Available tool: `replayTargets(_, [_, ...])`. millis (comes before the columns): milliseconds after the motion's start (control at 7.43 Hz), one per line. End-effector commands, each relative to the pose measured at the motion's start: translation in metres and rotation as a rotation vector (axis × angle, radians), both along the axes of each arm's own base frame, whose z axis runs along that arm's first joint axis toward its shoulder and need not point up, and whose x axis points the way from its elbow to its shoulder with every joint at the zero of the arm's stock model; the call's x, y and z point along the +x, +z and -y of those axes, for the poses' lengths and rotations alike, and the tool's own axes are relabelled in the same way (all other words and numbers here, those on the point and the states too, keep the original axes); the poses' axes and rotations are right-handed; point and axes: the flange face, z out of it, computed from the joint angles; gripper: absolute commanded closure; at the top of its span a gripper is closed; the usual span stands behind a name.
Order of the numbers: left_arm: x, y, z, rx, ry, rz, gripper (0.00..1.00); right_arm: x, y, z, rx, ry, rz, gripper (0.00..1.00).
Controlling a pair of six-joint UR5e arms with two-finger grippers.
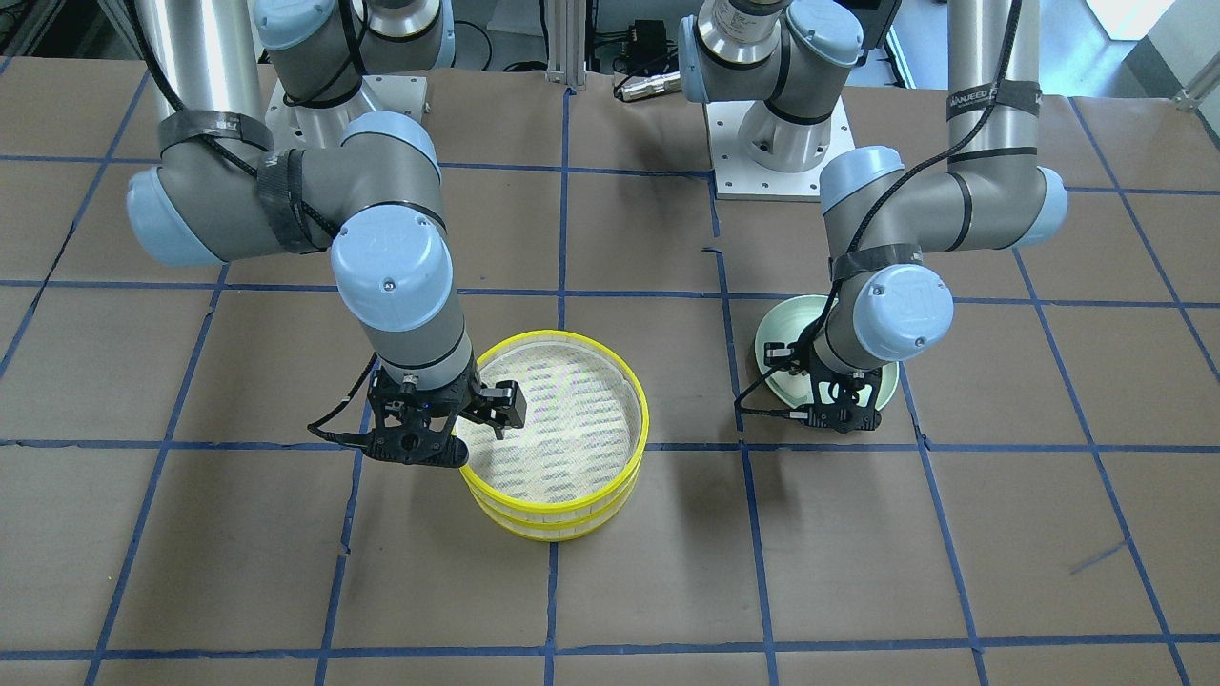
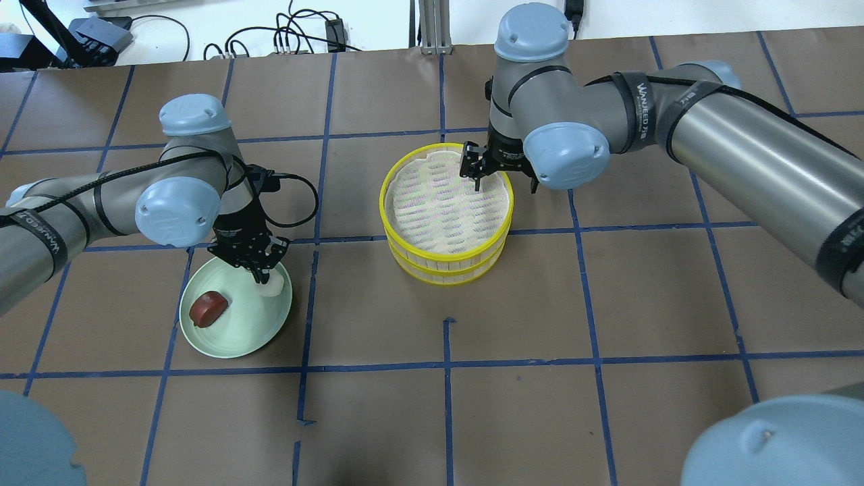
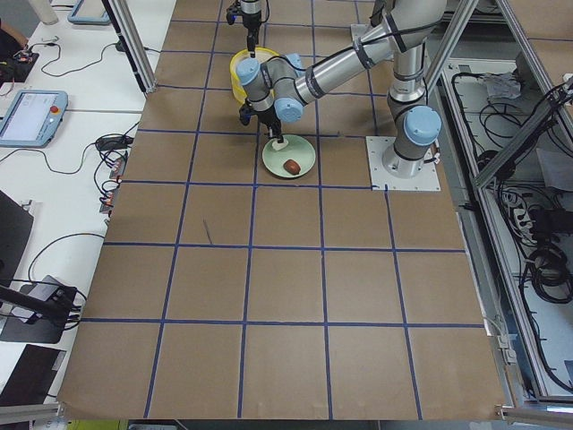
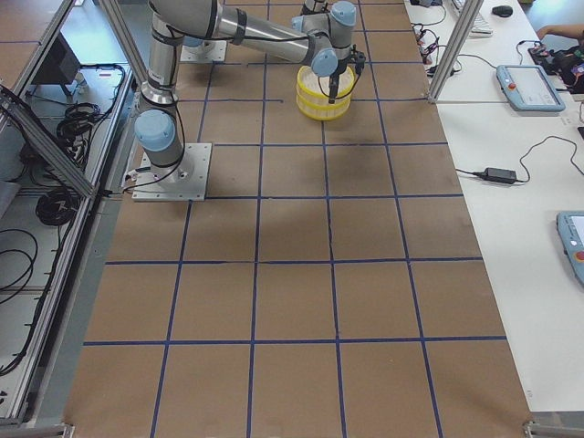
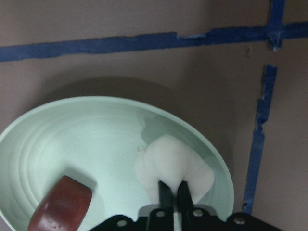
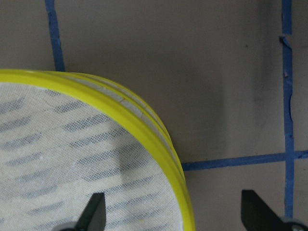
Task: Place buns in different layers of steamer
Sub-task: 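Lift the white bun with the left gripper while the right lifts the top tier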
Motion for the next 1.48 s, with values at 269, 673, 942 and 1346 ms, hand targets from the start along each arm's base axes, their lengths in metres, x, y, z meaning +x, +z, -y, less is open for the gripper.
replayTargets(269, [-0.004, 0.101, 0.025, -0.197, -0.008, 0.022, 0.99, -0.003, -0.008, -0.007, 0.016, -0.005, -0.005, 0.88])
replayTargets(673, [-0.007, 0.09, 0.023, -0.184, 0.006, -0.014, 0.99, -0.003, -0.009, -0.008, 0.018, -0.006, -0.007, 0.97])
replayTargets(942, [-0.016, 0.086, 0.025, -0.188, 0.036, -0.092, 0.99, -0.006, 0.005, -0.012, 0.006, 0.002, -0.014, 0.97])
replayTargets(1346, [-0.042, 0.081, 0.023, -0.181, 0.087, -0.118, 0.99, -0.054, 0.045, -0.007, 0.006, 0.024, 0.012, 0.97])
